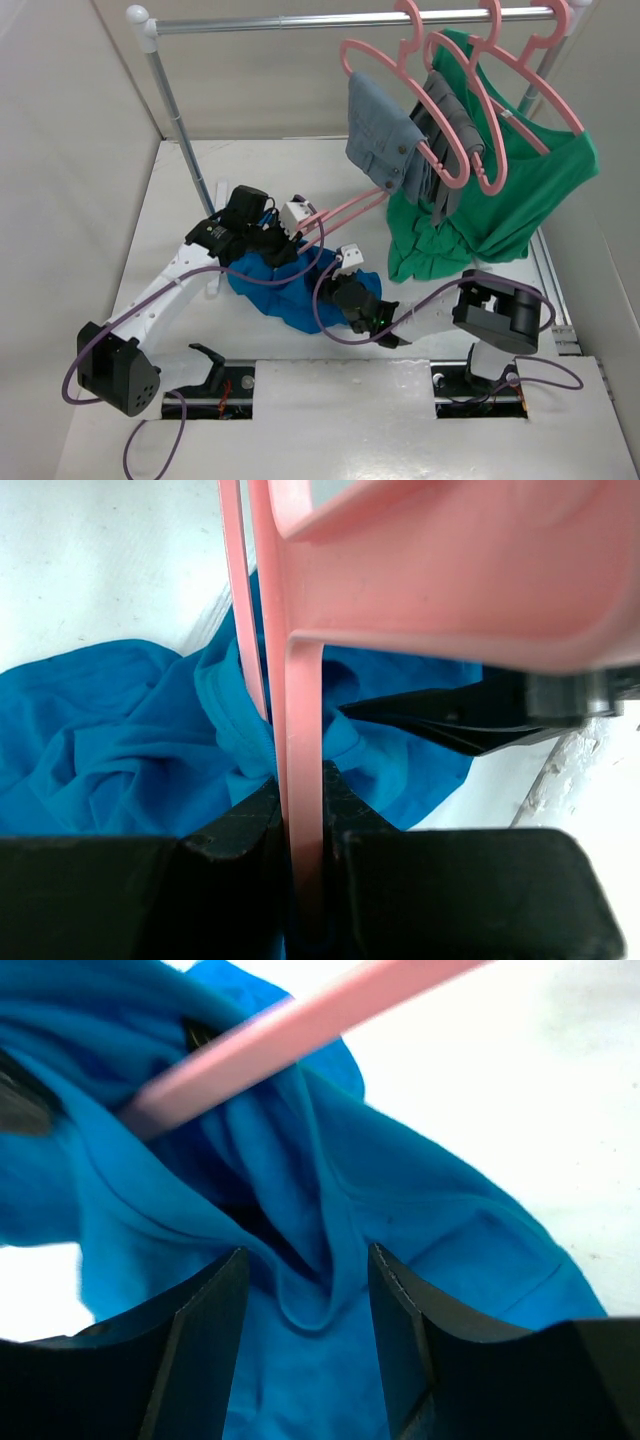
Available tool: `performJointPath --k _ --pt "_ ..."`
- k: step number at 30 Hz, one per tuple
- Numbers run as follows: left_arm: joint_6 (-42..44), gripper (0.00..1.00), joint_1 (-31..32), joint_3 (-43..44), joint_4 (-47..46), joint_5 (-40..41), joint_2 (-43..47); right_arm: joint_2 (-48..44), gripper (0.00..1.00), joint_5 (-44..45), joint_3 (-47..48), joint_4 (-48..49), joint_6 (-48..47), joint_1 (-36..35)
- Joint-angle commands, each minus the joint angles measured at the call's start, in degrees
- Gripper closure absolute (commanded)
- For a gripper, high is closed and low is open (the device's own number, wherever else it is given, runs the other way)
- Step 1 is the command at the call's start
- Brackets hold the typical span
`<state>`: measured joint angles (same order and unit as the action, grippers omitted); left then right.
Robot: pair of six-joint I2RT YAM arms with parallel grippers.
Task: Place the t-shirt on the hanger
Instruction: Place tshirt on hanger
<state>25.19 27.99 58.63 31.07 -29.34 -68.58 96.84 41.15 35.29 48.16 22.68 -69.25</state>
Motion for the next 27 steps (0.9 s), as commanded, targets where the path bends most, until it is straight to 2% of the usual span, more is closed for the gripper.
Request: performJointPath --k 1,3,5,21,24,27 --pt "0.03 1.0 -0.39 1.13 -2.42 -1.16 0.55 2.12 0.43 -1.33 3.01 1.81 0.53 1.04" --pt "0.03 1.0 -0.39 1.13 -2.42 -1.16 0.55 3.09 0.46 0.76 6.53 -5.59 1.93 1.05" --pt "0.03 1.0 -0.39 1.13 -2.42 -1.16 0.55 3.89 0.47 2.18 7.78 -8.78 3.07 1.05" --pt "1.7 1.0 -0.39 0.08 -1.27 -0.63 0.55 0.11 0.49 1.22 0.66 -10.63 7.48 1.58" --pt "1.7 1.0 -0.39 0.08 -1.89 -0.63 0.55 2.3 0.47 -1.49 2.94 -10.11 6.85 1.58" --pt "1.18 1.0 -0.39 0.08 -2.42 -1.24 0.55 5.2 0.47 -5.71 4.09 -5.64 4.75 2.81"
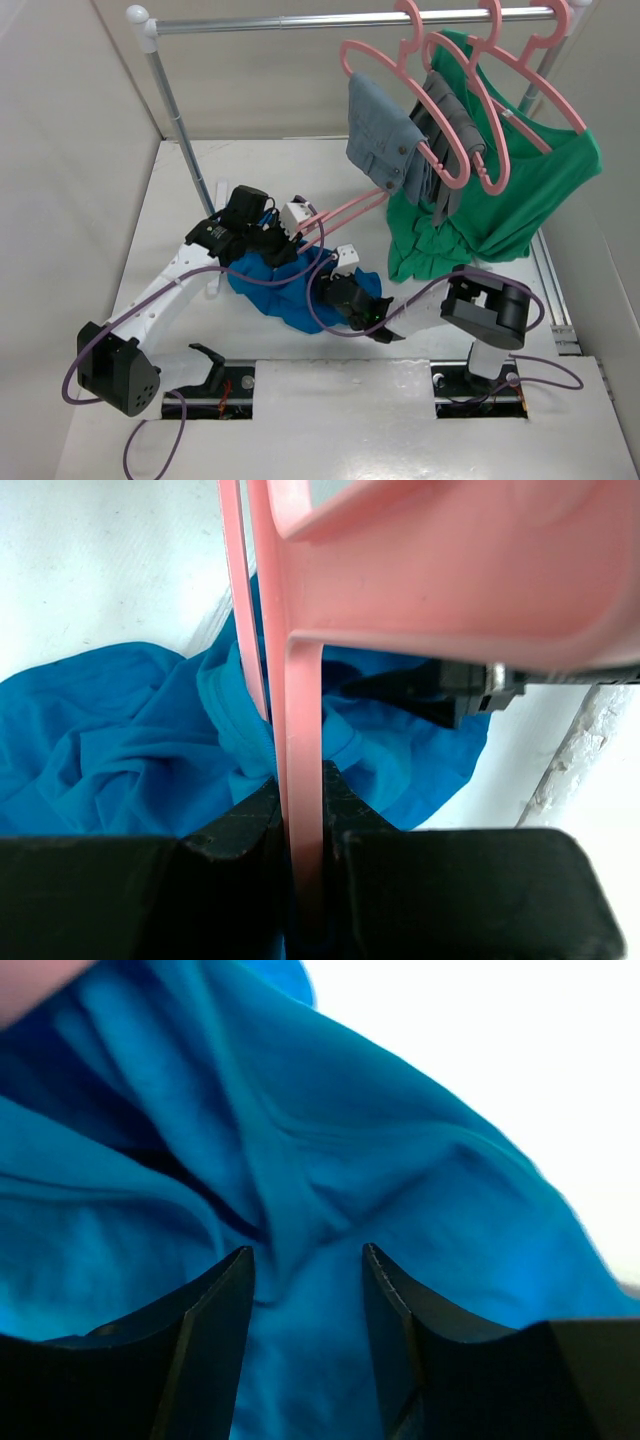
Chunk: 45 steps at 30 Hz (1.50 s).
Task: Place the t-shirt on the hanger
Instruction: Place tshirt on hanger
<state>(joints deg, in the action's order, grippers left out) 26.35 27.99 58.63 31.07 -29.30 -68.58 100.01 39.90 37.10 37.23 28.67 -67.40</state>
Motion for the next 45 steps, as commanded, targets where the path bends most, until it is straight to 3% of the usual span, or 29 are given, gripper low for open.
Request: performJointPath --k 1,4,8,10,11,12,16,19,22,23,29,36,41,45 --pt "0.02 1.0 -0.39 0.08 -2.42 -1.29 0.55 2.03 0.49 -5.52 2.27 8.09 -2.2 1.56" --pt "0.02 1.0 -0.39 0.08 -2.42 -1.29 1.07 3.27 0.49 -6.06 0.08 14.35 -2.21 2.09" --pt "0.02 1.0 -0.39 -1.06 -2.42 -1.29 1.6 6.77 0.51 -9.39 2.71 12.95 -0.28 5.86" --pt "0.02 1.0 -0.39 -1.06 -1.89 -1.81 1.6 8.01 0.62 -11.06 3.24 13.47 0.86 6.92" --pt "0.02 1.0 -0.39 -0.54 -1.11 -1.81 1.6 8.01 0.89 -11.85 3.24 14.44 0.87 6.93" --pt "0.02 1.0 -0.39 -0.54 -1.1 -1.81 2.13 8.01 1.0 -11.86 0.98 15.49 1.47 7.54" --pt "5.36 1.0 -0.39 -0.54 1.97 -2.34 4.76 1.02 1.0 -6.16 -7.53 13.85 8.05 7.54" --pt "17.36 1.0 -0.39 -3.86 6.63 -3.04 7.22 -8.46 1.0 -1.94 -13.09 8.67 8.78 8.06" --pt "29.31 1.0 -0.39 -8.25 11.27 -3.04 12.39 -18.22 1.0 -0.01 -14.77 -8.96 13.06 9.21" --pt "31.64 1.0 -0.39 -9.23 12.51 -3.04 13.37 -20.62 1.0 0.52 -15.91 -10.67 14.13 9.21" --pt "36.74 1.0 -0.39 -12.31 15.59 -0.58 16.46 -37.49 1.0 3.86 -24.18 -20.52 21.61 9.74" --pt "42.19 1.0 -0.39 -12.84 16.22 5.64 14.79 -55.78 1.0 8.0 -24.18 -39.32 23.01 9.74" --pt "46.59 1.0 -0.39 -13.98 15.6 9.88 13.38 -66.07 1.0 11.07 -21.37 -60.21 28.89 9.74" --pt "49.41 1.0 -0.39 -15.21 16.39 10.66 13.38 -71.87 1.0 13.36 -19.71 -63.6 24.0 9.74"
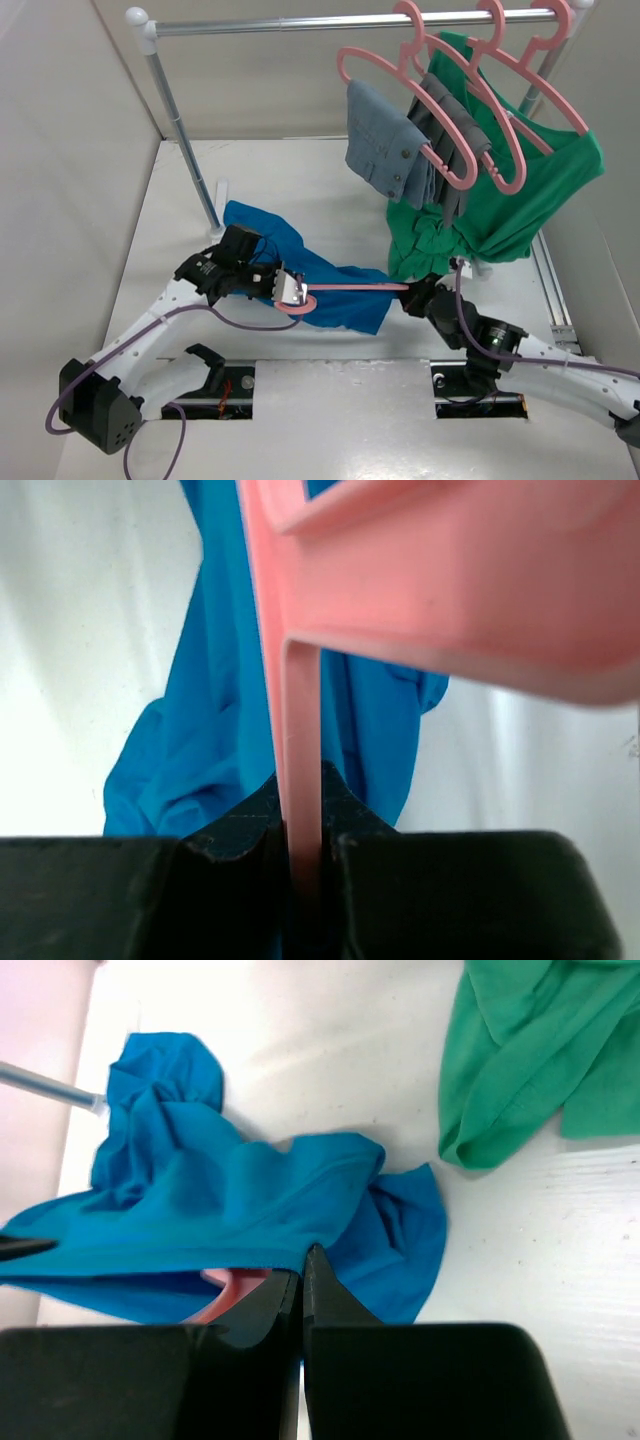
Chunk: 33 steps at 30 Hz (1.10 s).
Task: Place the t-shirt on the hanger
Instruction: Place tshirt on hanger
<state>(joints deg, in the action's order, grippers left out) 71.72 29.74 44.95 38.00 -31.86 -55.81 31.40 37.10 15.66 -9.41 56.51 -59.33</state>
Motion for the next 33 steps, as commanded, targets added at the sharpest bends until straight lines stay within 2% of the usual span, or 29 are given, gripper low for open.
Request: performJointPath --k 1,6,10,13,17,20,22,24,29,31,33 --pt "4.04 1.0 -2.14 -1.53 8.94 13.75 0.62 -4.06 1.0 16.16 2.26 -16.96 -5.87 1.67" --pt "2.81 1.0 -2.14 -1.53 5.78 20.06 -3.94 -3.2 1.0 15.55 9.19 -20.38 -18.24 1.67" --pt "0.8 1.0 -2.14 -2.06 2.26 24.11 -7.2 -0.2 1.0 9.93 12.46 -14.24 -32.12 1.67" --pt "-2.55 1.0 -2.14 -1.44 0.41 28.07 -10.35 3.21 1.0 8.86 16.22 -17.29 -34.79 1.67" --pt "-4.22 1.0 -2.14 -1.44 -3.36 31.24 -12.39 7.79 1.0 4.04 22.47 -19.67 -43.13 1.67" --pt "-4.93 1.0 -2.14 -0.31 -3.9 32.47 -13.7 12.53 1.0 2.36 28.26 -24.76 -45.25 1.67" --pt "-5.45 1.0 -0.12 -0.3 -3.9 34.14 -14.23 13.16 1.0 -0.78 29.86 -24.78 -47.36 1.67" --pt "-5.98 1.0 0.4 1.45 -3.9 34.14 -14.76 13.77 1.0 -4.48 29.87 -20.33 -52.26 1.67" --pt "-10.9 1.0 0.94 7.25 -0.49 29.75 -18.71 18.08 1.0 -8.09 31.0 -19.59 -52.91 1.67" --pt "-10.9 1.0 0.15 8.14 0.05 29.75 -20.29 19.4 1.0 -8.8 31.62 -21.07 -52.91 1.67" --pt "-8.2 1.0 -0.64 6.57 -1.33 34.13 -20.92 18.19 1.0 -10.73 31.62 -21.09 -52.91 1.67"
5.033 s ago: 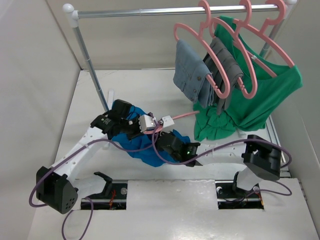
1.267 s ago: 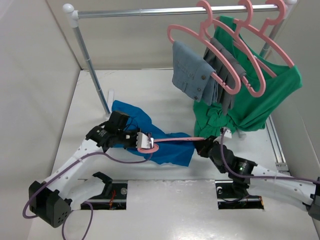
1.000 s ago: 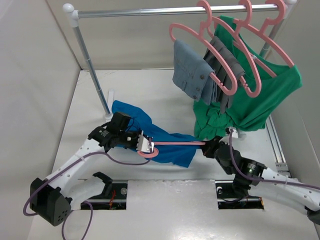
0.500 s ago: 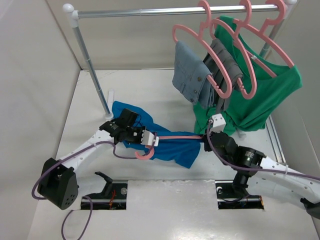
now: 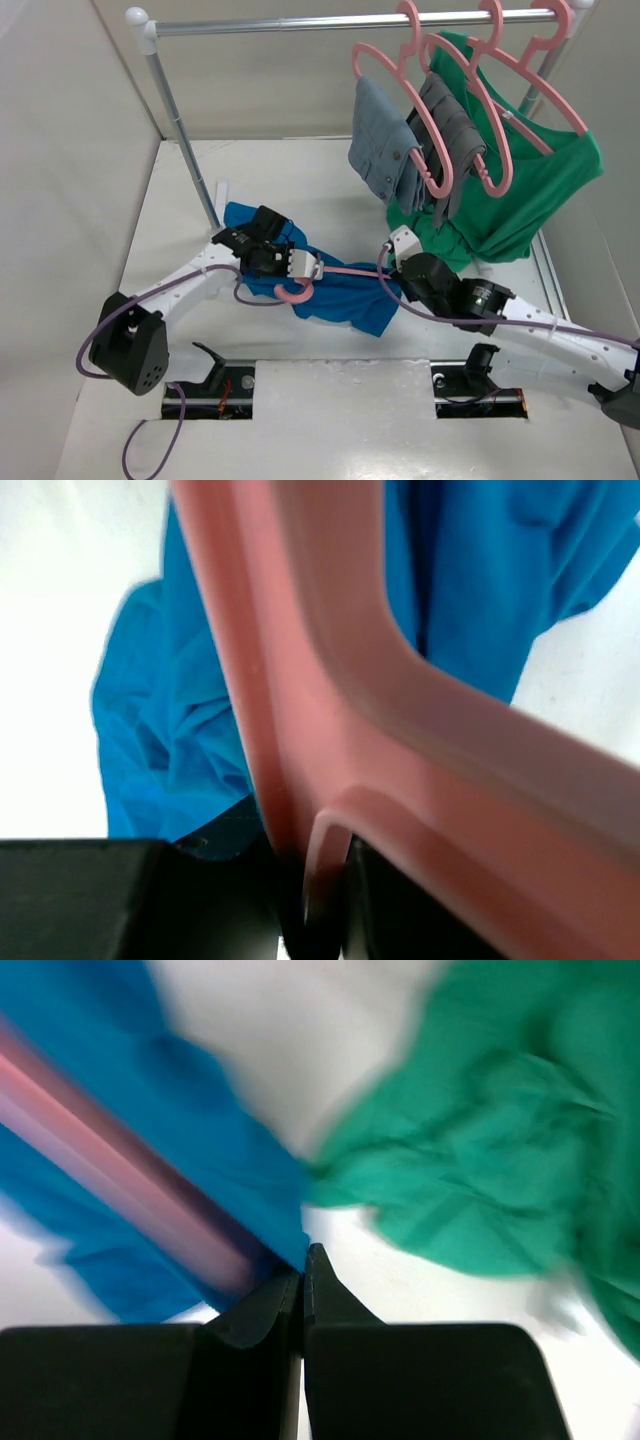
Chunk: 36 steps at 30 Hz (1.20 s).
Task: Place the t-shirt on the hanger
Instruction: Place tshirt on hanger
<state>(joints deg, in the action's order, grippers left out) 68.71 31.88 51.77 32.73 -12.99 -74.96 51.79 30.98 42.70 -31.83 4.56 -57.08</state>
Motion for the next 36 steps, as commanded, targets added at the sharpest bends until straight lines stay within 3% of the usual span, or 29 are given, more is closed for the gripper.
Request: performJointPath --k 1,5,8,13,17,19,20,24,27,32,34,36 --pt "-4.29 1.0 -2.79 -2.53 3.22 16.93 -1.77 -5.18 1.0 -5.4 4.07 3.25 -2.43 -0.58" --pt "-4.36 1.0 -2.79 -3.35 2.6 20.2 -3.52 -8.46 1.0 -4.97 4.4 0.83 -3.06 -0.58" --pt "-7.96 1.0 -2.79 0.15 3.65 20.2 -6.5 -3.74 1.0 -6.89 6.51 -1.21 -5.68 -0.58" --pt "-10.26 1.0 -2.26 9.04 11.54 5.57 -7.04 0.41 1.0 -20.31 5.82 12.12 -9.92 -0.58" --pt "-6.75 1.0 -1.12 12.12 17.44 -3.08 -3.62 1.03 0.99 -21.67 3.63 21.54 -10.62 -0.58" --pt "-4.65 1.0 -1.12 12.13 19.47 -5.1 -1.52 2.52 0.87 -21.06 4.58 22.08 -12.02 -0.58" --pt "-2.55 1.0 -1.12 11.61 20.43 -6.68 -0.98 3.4 0.71 -21.05 5.37 21.38 -12.98 -0.58" --pt "0.1 1.0 0.02 11.6 26.05 -9.23 -0.36 6.31 0.39 -25.25 10.73 17.6 -18.17 -0.58" --pt "2.04 1.0 0.73 11.6 27.91 -11.25 -0.36 7.71 0.25 -29.47 13.46 14.97 -20.99 -0.58" --pt "5.38 1.0 0.73 15.46 30.9 -13.64 -0.36 7.02 0.2 -37.64 15.22 11.36 -24.76 -0.58" --pt "6.34 1.0 0.73 16.34 31.6 -13.64 -0.98 6.22 0.13 -42.73 13.73 11.36 -26.61 -0.58" --pt "6.35 1.0 0.73 16.87 31.61 -14.34 -0.98 5.6 0.13 -44.77 11.37 12.75 -26.62 -0.58"
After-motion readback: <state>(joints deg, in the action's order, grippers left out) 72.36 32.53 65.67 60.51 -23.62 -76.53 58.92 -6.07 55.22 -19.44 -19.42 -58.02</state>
